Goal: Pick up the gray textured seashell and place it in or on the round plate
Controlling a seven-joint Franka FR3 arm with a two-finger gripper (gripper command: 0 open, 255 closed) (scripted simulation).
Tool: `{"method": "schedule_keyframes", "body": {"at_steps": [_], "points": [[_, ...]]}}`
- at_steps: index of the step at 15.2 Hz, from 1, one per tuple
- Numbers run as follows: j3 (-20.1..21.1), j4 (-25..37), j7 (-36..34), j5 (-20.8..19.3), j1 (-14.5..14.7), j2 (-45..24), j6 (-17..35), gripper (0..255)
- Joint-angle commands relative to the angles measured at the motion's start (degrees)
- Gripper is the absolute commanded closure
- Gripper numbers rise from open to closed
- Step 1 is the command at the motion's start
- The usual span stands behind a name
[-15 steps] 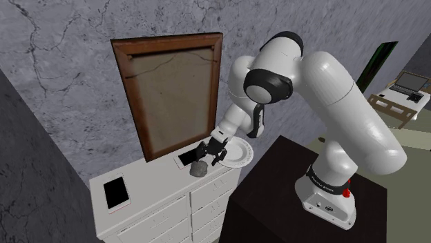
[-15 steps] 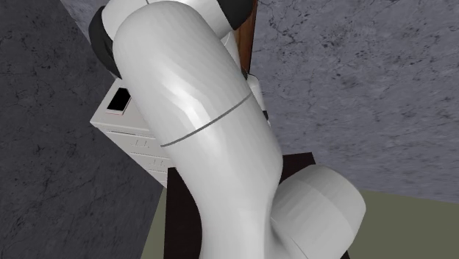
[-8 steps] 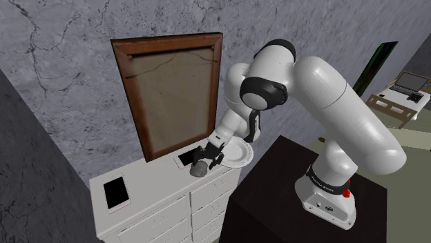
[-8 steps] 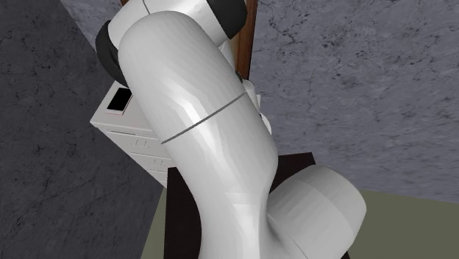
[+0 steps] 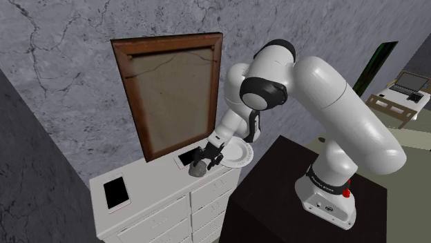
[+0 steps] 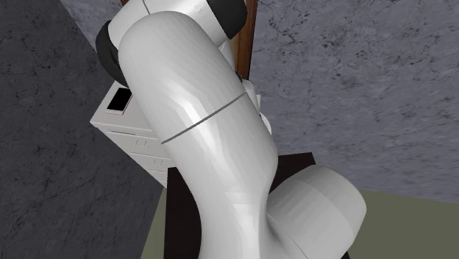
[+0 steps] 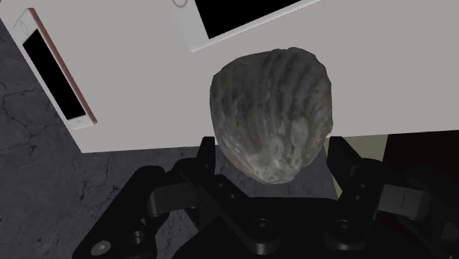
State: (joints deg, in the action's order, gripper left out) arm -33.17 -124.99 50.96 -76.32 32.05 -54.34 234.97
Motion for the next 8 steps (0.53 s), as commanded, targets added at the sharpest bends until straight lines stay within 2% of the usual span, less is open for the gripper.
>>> {"method": "schedule_keyframes", "body": {"at_steps": [1, 8], "points": [[0.06, 0.04, -0.01, 0.01, 0.02, -0.08, -0.08, 255], [-0.35, -0.36, -0.48, -0.6, 0.29, 0.71, -0.11, 255]]}}
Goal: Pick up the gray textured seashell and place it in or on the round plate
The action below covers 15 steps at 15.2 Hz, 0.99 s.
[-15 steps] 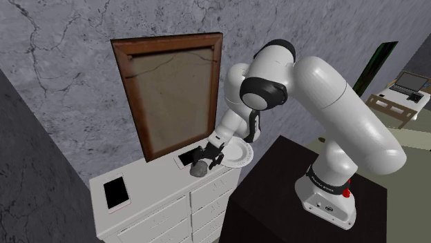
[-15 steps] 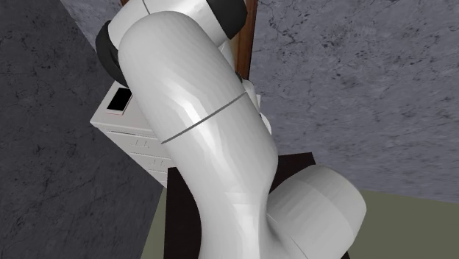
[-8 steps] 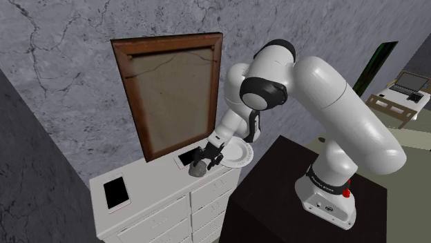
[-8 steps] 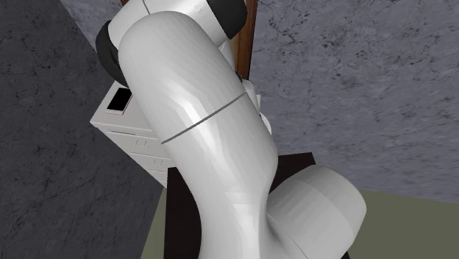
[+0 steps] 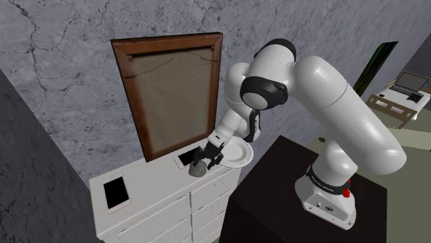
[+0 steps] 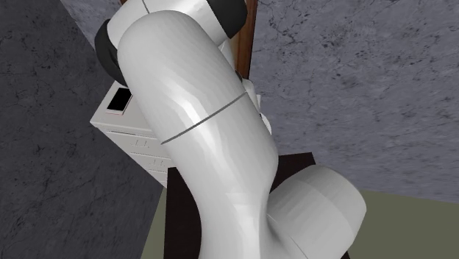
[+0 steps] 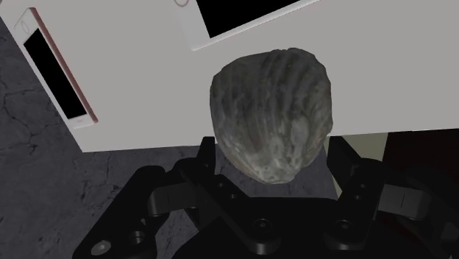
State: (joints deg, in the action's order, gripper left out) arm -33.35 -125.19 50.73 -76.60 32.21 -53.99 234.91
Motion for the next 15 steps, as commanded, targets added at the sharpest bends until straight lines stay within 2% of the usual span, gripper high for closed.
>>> {"method": "schedule_keyframes", "body": {"at_steps": [1, 15], "points": [[-0.55, -0.49, -0.77, -0.98, 0.39, 1.15, -0.12, 255], [-6.39, -3.4, -9.86, -11.37, 4.41, 11.84, -1.03, 255]]}}
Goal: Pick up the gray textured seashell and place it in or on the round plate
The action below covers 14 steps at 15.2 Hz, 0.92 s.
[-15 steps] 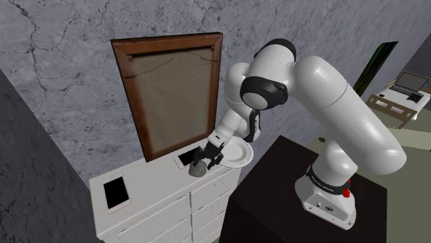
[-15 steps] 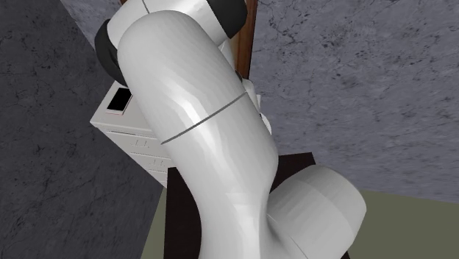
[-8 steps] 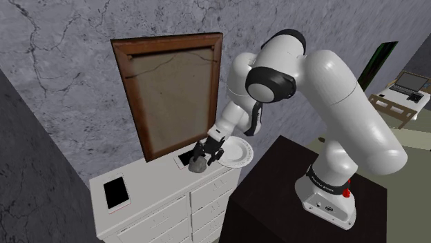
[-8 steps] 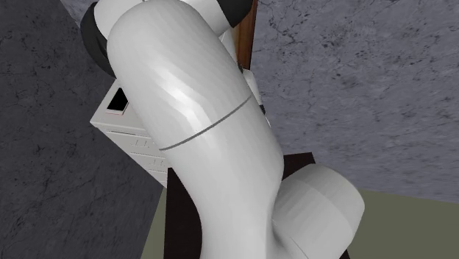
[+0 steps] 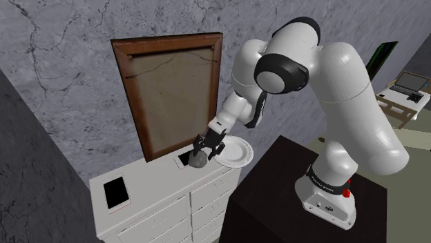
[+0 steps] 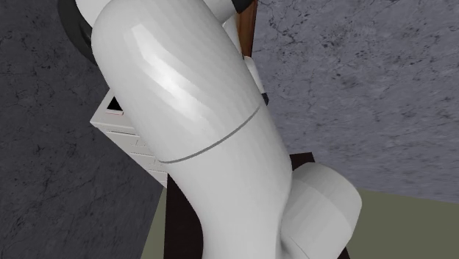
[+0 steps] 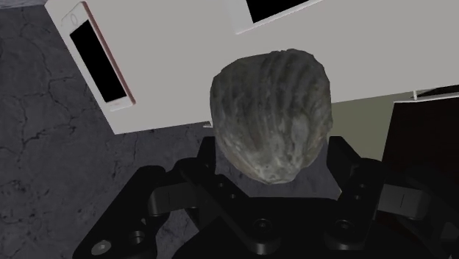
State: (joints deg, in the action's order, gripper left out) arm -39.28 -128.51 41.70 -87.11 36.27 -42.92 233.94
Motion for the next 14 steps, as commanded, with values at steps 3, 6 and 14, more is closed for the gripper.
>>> {"method": "schedule_keyframes", "body": {"at_steps": [3, 6, 14], "points": [[-1.71, -1.03, -0.36, -2.32, -0.16, 1.79, 0.65, 255], [-3.86, -3.03, 3.49, -4.18, -3.12, 1.97, 2.94, 255], [-9.35, -4.22, 11.99, -10.58, -12.41, 0.23, 9.53, 255]]}}
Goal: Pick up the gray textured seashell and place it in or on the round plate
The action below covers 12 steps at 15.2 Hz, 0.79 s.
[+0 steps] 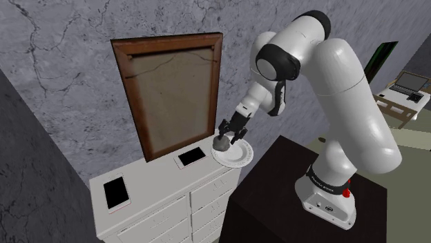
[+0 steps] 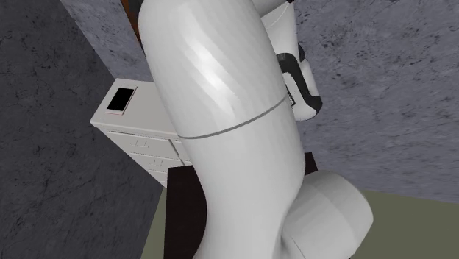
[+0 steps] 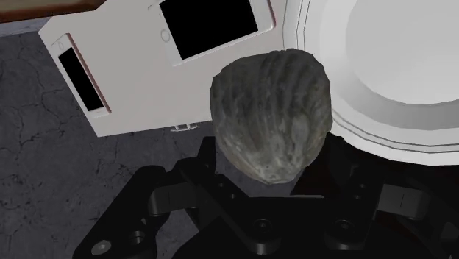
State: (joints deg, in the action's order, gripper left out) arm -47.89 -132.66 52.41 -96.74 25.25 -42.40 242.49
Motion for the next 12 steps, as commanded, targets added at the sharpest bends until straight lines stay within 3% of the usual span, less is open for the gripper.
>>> {"method": "schedule_keyframes", "body": {"at_steps": [1, 6, 12], "points": [[-1.34, 0.2, 2.17, -1.82, -2.69, -0.71, 1.84, 255], [-4.04, 2.95, 6.22, -6.1, -9.77, -3.43, 6.38, 255], [-0.59, 3.72, 9.55, -2.43, -12.36, -7.32, 5.57, 255]]}}
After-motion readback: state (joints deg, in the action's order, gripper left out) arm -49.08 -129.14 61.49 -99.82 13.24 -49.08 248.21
